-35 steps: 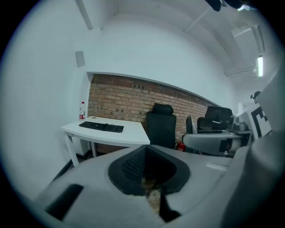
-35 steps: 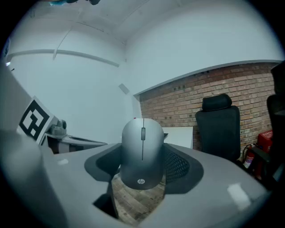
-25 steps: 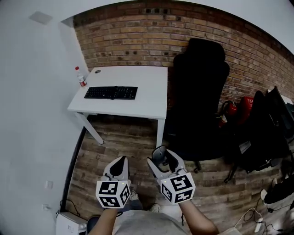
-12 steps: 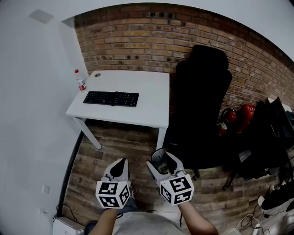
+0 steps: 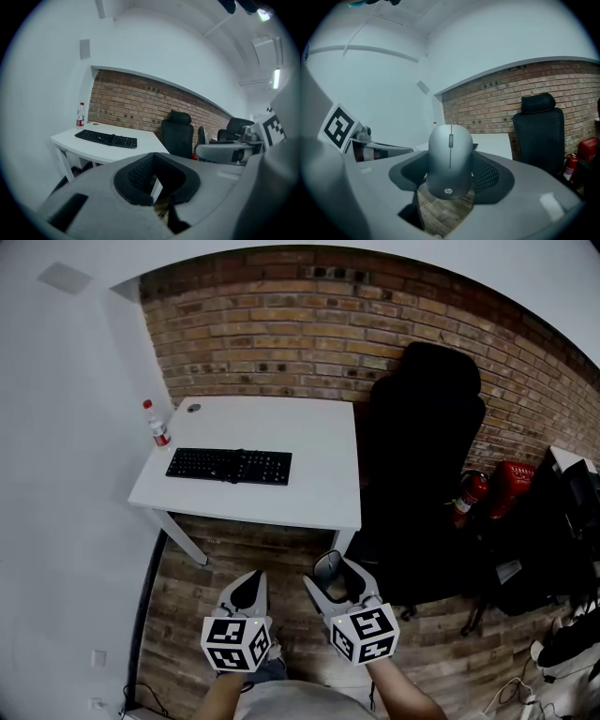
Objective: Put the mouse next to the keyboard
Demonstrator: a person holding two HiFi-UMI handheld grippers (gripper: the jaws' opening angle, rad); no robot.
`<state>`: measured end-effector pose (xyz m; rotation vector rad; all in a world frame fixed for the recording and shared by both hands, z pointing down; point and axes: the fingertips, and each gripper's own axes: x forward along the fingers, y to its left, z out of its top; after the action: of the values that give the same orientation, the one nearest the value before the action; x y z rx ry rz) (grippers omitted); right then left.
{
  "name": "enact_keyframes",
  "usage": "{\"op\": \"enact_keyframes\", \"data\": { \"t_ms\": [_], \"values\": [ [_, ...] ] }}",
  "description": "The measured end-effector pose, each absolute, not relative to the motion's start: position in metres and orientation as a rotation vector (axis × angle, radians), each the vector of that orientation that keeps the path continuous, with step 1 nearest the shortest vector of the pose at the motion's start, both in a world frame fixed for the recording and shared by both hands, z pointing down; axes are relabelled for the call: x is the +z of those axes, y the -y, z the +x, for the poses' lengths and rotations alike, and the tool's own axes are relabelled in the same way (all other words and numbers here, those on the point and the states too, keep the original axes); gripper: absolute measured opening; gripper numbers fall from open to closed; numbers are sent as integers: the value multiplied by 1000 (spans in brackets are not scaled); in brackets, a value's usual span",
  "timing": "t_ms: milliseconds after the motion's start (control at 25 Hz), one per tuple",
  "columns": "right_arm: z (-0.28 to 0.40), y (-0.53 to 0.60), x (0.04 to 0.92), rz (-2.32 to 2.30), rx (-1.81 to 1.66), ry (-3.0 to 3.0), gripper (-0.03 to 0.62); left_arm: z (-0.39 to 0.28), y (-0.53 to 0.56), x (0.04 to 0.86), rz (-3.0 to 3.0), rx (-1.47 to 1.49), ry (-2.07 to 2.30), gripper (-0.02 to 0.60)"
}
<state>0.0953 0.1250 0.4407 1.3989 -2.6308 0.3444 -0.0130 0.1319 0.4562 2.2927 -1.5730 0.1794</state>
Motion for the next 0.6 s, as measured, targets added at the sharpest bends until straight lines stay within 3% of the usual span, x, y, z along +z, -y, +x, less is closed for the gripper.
{"op": "enact_keyframes", "data": {
  "t_ms": [600],
  "values": [
    [29,8,437,1550,400,2489,291,-89,10,459,2331,172,1421,-6]
  ]
}}
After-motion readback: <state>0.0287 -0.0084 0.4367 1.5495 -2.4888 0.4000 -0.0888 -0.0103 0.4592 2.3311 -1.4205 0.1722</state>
